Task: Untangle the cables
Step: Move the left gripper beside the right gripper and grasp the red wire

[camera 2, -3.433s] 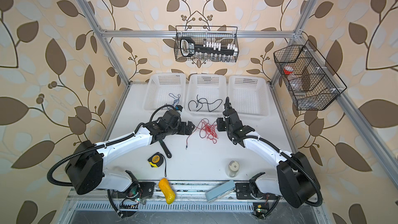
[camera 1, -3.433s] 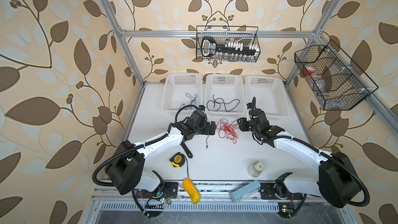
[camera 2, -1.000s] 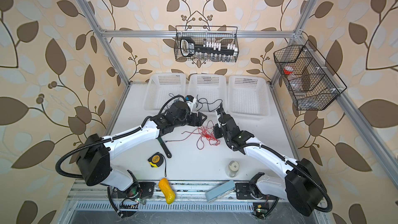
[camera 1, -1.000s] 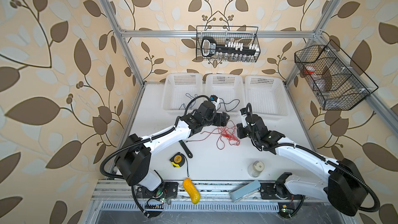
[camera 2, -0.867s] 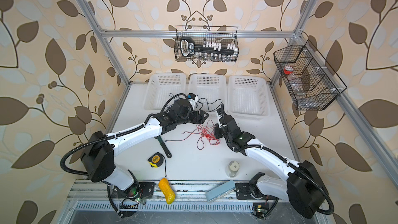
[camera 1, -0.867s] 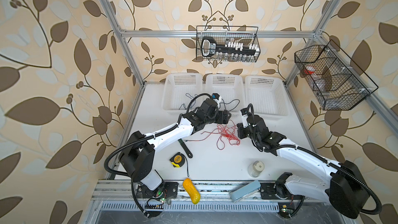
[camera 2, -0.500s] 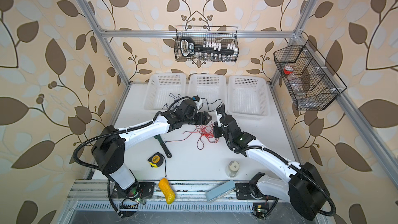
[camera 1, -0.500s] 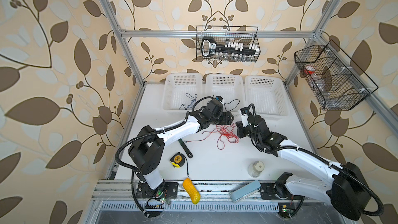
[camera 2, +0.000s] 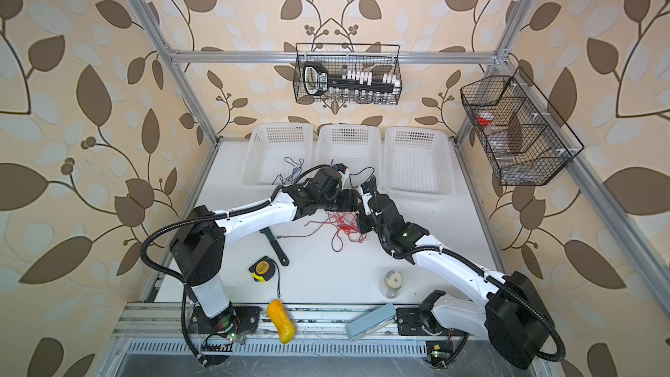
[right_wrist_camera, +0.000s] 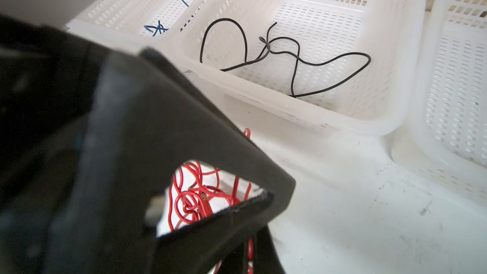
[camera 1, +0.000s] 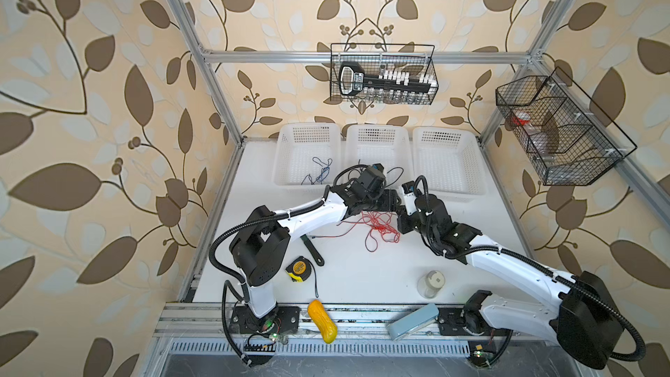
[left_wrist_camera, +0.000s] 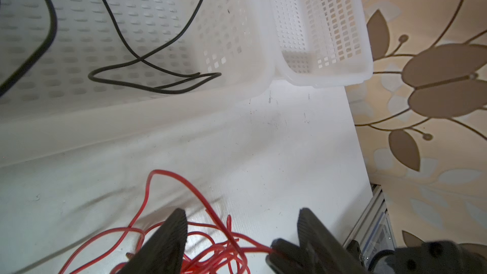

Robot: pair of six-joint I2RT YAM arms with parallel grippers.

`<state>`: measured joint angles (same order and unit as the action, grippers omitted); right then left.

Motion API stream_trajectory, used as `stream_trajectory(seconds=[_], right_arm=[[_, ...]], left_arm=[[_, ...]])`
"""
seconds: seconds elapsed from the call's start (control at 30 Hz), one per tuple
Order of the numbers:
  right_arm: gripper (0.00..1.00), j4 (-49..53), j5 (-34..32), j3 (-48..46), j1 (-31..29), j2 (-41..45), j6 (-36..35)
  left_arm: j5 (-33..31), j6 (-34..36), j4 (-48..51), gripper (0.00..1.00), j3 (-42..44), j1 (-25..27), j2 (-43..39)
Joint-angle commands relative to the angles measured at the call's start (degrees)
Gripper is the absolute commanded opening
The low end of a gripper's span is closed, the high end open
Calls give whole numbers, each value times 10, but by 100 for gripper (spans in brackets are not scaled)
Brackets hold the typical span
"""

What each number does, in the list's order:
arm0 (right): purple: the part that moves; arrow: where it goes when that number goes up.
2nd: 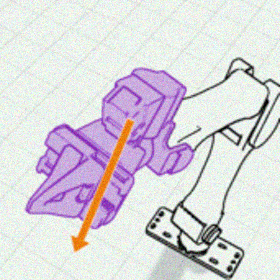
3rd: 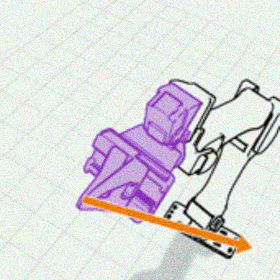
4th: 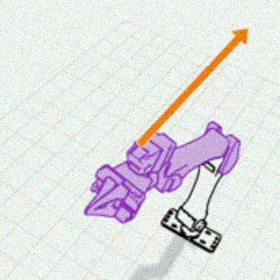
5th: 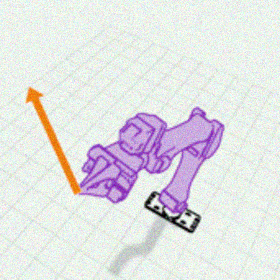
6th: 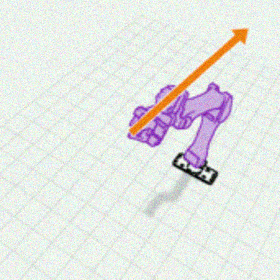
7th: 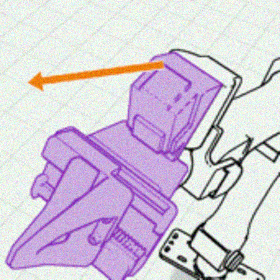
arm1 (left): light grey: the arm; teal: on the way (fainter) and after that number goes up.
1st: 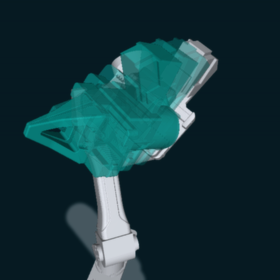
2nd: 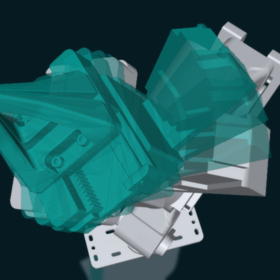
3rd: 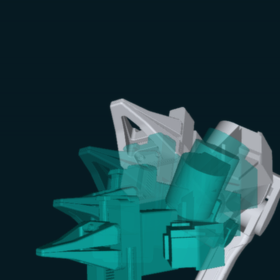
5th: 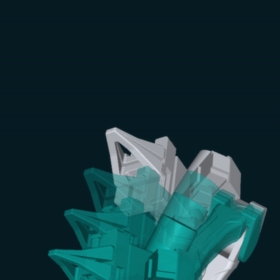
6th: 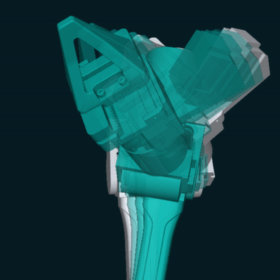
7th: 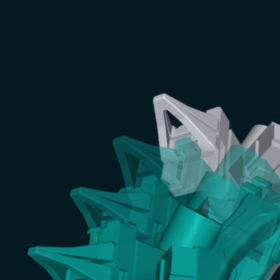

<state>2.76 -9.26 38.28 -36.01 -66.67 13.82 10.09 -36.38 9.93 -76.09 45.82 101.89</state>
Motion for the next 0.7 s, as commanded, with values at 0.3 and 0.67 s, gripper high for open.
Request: stream_trajectory(seconds=[0.3,0.67], right_arm=[[0,-42,-19,-10,-4,24,-6],[0,-70,-12,-25,-4,46,-3]], left_arm=[[28,-18,7,61,-16,10,19],[33,-22,-2,47,-16,10,36]])
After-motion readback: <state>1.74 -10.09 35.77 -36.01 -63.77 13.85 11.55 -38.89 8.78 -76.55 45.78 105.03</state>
